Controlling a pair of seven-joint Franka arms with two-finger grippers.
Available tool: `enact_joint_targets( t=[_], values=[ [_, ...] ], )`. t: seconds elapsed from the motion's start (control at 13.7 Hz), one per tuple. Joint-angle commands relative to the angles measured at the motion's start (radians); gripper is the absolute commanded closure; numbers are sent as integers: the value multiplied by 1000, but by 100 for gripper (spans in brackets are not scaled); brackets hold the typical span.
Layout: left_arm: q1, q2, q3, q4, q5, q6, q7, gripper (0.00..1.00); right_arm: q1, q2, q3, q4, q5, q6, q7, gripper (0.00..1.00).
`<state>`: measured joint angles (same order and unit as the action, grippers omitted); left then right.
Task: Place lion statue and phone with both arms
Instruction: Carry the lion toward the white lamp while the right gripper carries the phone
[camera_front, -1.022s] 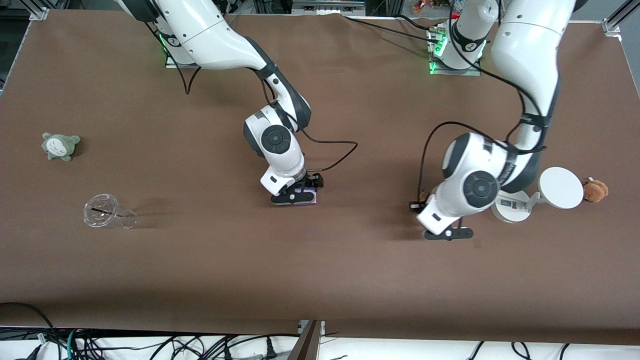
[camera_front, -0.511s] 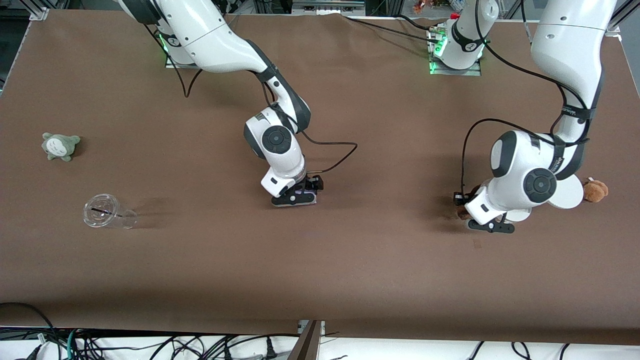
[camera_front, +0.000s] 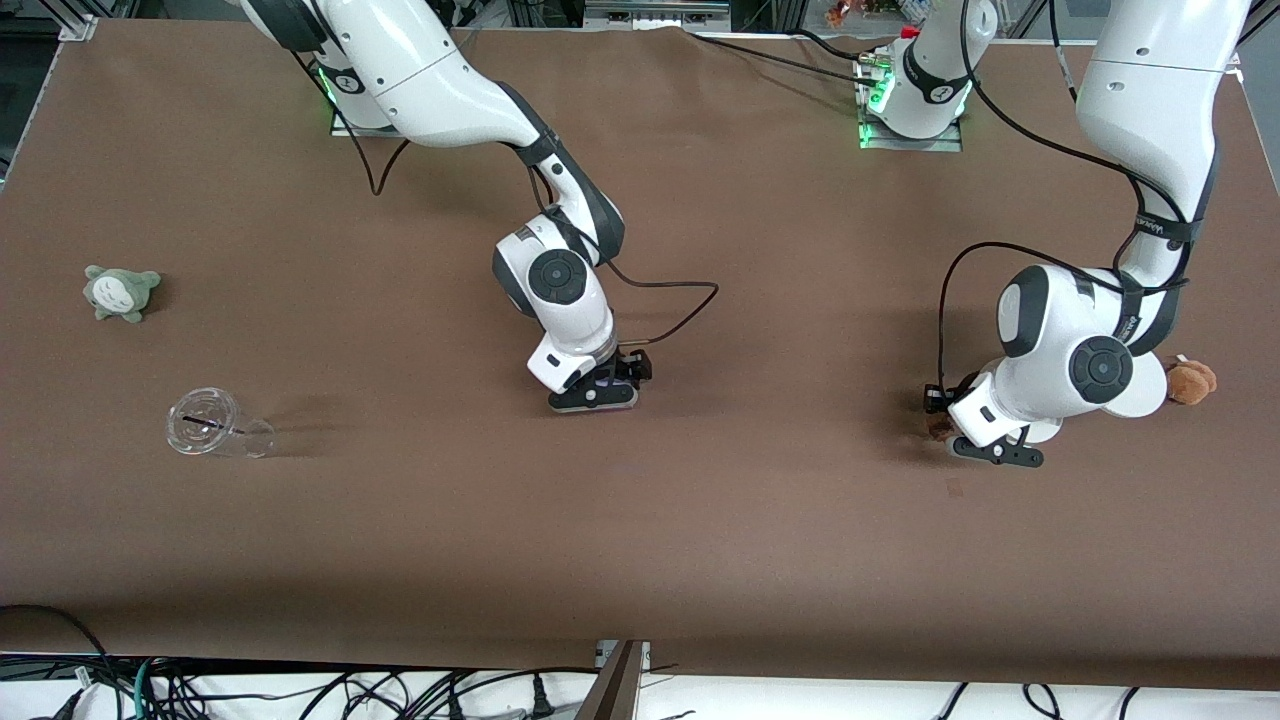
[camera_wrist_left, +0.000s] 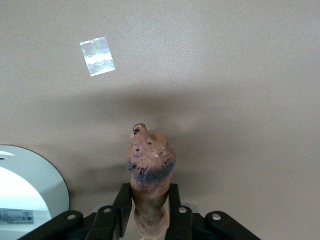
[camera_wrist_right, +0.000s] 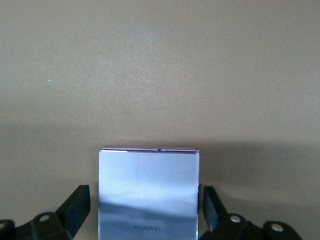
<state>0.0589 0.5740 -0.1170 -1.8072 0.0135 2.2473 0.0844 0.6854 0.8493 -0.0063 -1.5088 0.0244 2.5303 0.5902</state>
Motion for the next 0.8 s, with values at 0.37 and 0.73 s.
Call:
enact_joint_targets(
  t=[0.37, 0.73],
  values=[
    [4, 3, -26, -8, -27, 15, 18, 100, -4, 17, -8, 21, -17, 27, 5, 70],
    [2, 10, -26, -4, -29, 17, 12, 100, -160, -25, 2, 88, -1, -141, -177, 70]
  ],
)
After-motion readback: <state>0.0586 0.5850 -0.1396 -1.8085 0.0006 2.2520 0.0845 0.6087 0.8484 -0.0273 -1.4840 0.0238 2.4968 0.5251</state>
